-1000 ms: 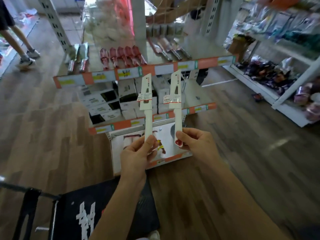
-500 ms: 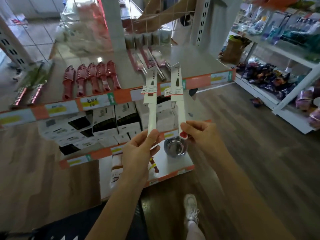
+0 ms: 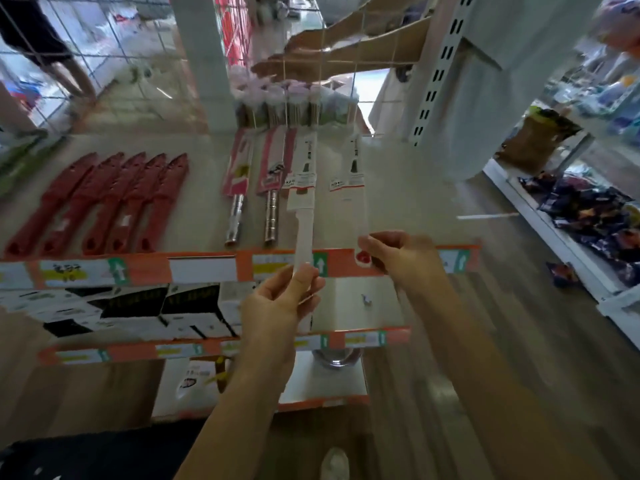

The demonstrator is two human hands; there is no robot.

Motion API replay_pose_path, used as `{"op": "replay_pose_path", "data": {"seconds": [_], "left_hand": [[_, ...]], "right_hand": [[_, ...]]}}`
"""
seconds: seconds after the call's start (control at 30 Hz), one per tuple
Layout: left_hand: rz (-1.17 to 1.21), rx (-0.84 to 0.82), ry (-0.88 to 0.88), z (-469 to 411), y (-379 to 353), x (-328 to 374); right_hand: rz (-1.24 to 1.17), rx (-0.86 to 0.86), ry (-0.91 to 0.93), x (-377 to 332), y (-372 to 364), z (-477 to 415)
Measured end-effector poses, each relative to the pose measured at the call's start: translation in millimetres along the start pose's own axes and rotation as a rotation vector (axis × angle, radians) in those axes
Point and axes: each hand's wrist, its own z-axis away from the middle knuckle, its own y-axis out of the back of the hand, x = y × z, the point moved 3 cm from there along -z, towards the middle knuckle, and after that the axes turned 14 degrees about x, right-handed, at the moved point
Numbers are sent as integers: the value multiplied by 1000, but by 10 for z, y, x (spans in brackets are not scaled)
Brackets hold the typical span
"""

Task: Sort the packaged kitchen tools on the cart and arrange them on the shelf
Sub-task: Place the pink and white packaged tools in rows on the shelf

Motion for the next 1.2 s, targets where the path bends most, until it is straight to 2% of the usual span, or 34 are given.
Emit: {"op": "replay_pose_path", "data": {"seconds": [0.27, 0.4, 0.63, 0.83, 1.0, 1.13, 1.2], "left_hand": [[53, 36, 22, -175, -240, 79], [45, 28, 44, -254, -304, 93], [42, -19, 57, -305, -366, 92], [40, -53, 58, -275, -393, 80], [32, -85, 27, -230, -423, 38], [28, -95, -8, -178, -467, 15], [26, -106, -22, -145, -507, 9]], "right_hand": [[87, -125, 5, -92, -107, -533], [135, -131, -30, -55, -157, -620], [210, -193, 15, -90, -148, -563], [431, -170, 177, -157, -127, -476], [668, -245, 262, -256, -171, -431], [531, -175, 336, -337, -124, -361], [297, -171, 225, -344, -82, -332]]}}
